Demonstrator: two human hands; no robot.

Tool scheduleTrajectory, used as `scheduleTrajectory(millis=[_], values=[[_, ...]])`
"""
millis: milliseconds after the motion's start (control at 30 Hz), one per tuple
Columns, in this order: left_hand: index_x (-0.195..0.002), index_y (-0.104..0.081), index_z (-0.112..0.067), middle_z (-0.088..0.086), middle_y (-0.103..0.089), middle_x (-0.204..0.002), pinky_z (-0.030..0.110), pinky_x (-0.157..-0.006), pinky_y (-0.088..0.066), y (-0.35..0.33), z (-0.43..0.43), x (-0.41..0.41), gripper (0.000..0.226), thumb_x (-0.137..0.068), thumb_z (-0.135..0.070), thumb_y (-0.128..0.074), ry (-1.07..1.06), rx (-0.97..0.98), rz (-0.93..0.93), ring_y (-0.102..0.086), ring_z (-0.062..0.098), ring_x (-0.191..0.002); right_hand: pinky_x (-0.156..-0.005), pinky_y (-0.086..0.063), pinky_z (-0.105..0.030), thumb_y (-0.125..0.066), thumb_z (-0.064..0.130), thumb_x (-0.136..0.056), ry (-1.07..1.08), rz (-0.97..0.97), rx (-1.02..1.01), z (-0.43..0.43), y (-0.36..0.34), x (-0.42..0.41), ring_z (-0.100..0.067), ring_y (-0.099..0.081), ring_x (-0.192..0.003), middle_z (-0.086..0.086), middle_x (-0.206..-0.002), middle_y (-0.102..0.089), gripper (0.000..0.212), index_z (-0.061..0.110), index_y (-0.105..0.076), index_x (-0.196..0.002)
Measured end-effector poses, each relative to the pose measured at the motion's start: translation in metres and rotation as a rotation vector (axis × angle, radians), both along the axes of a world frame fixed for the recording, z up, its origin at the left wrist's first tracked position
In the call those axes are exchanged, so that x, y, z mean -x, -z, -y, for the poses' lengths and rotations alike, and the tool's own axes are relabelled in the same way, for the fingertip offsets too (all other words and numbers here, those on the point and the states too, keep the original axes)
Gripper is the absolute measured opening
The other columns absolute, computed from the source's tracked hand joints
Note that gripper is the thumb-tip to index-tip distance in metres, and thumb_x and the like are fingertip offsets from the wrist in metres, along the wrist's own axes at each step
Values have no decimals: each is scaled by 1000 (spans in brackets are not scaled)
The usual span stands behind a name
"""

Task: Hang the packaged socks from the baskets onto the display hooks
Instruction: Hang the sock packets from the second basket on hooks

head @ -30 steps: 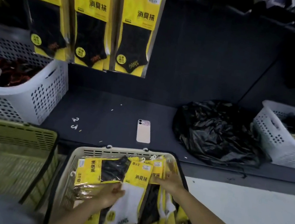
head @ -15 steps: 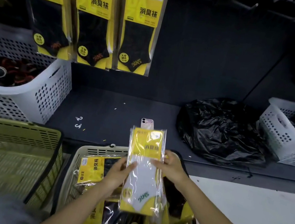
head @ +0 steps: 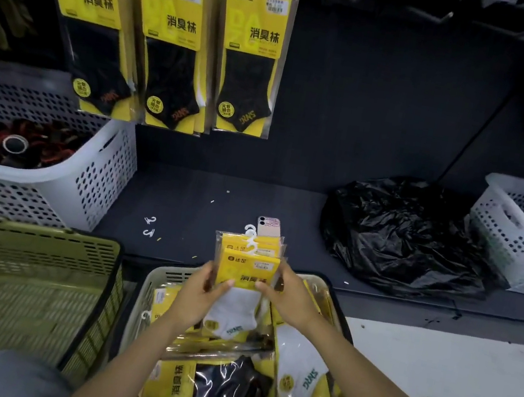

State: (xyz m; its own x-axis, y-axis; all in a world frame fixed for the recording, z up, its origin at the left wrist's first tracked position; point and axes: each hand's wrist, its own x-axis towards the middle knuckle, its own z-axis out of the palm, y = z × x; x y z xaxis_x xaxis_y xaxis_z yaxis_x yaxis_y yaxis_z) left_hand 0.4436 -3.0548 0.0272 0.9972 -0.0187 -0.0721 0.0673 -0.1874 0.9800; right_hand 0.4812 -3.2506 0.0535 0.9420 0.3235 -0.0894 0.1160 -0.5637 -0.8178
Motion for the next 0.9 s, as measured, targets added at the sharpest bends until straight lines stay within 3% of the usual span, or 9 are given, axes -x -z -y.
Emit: scheduleTrajectory(millis=[67, 133, 267, 400, 500, 600, 733, 833, 900], values=[[-116, -58, -20, -5, -69, -111, 26, -83, -54, -14, -4, -6, 29, -88, -21, -63, -28, 74, 15, -66, 12, -103, -94, -49, -39, -65, 28, -89, 28, 27, -97, -4, -8, -3, -23, -60, -111, -7, -119, -64, 43, 14, -49, -127], [-108, -60, -18, -5, -72, -104, 21, -75, -54, -36, -7, -14, 25, -84, -24, -66, -54, 138, 35, -68, 14, -99, -90, -52, -35, -69, 27, -86, 58, 23, -275, -9, -24, -5, -17, -64, -104, -1, -110, -68, 32, 21, -54, -114], [-107, -59, -17, -3, -73, -103, 21, -67, -55, -97, -11, -33, 35, -77, -31, -68, -14, 281, 37, -70, 15, -93, -72, -54, -28, -78, 39, -68, 216, 54, -565, -17, -71, -18, -17, -67, -84, 3, -94, -68, 46, 20, -53, -102], [-113, -59, -19, -2, -73, -104, 22, -68, -56, -151, -23, -50, 47, -72, -36, -71, -19, 288, 97, -71, 15, -92, -63, -52, -26, -78, 21, -75, 237, 92, -683, -32, -117, -36, -16, -65, -69, 4, -78, -71, 23, 16, -56, -81], [-109, -62, -20, -4, -74, -98, 19, -63, -55, -178, -36, -61, 47, -66, -36, -76, -85, 307, 147, -72, 13, -87, -68, -55, -24, -70, 17, -83, 186, 75, -761, -51, -145, -45, -13, -67, -75, 1, -81, -73, 9, 14, -62, -80], [-102, -63, -26, -15, -74, -86, 13, -55, -52, -196, -47, -71, 41, -64, -38, -75, -182, 311, 211, -71, 5, -78, -72, -55, -23, -61, 15, -90, 138, 71, -797, -69, -168, -52, -10, -67, -79, 2, -86, -72, 8, 14, -63, -82], [-103, -64, -32, -25, -71, -95, 6, -69, -47, -211, -65, -80, 42, -74, -60, -53, -210, 252, 290, -65, -10, -89, -77, -55, -28, -57, 18, -93, 158, 93, -832, -84, -187, -66, -13, -69, -81, -5, -91, -73, 7, 12, -60, -91], [-95, -61, -39, -44, -62, -86, -4, -66, -39, -216, -84, -85, 30, -79, -60, -47, -304, 243, 329, -53, -29, -84, -72, -57, -30, -56, 20, -94, 238, 111, -882, -85, -198, -81, -14, -70, -79, -5, -90, -75, 8, 13, -61, -94], [-99, -65, -36, -33, -68, -94, 4, -74, -42, -217, -99, -88, 34, -80, -59, -48, -352, 231, 349, -58, -20, -90, -65, -56, -25, -56, 20, -95, 289, 133, -898, -83, -210, -94, -11, -70, -75, -1, -86, -75, 6, 16, -60, -92]])
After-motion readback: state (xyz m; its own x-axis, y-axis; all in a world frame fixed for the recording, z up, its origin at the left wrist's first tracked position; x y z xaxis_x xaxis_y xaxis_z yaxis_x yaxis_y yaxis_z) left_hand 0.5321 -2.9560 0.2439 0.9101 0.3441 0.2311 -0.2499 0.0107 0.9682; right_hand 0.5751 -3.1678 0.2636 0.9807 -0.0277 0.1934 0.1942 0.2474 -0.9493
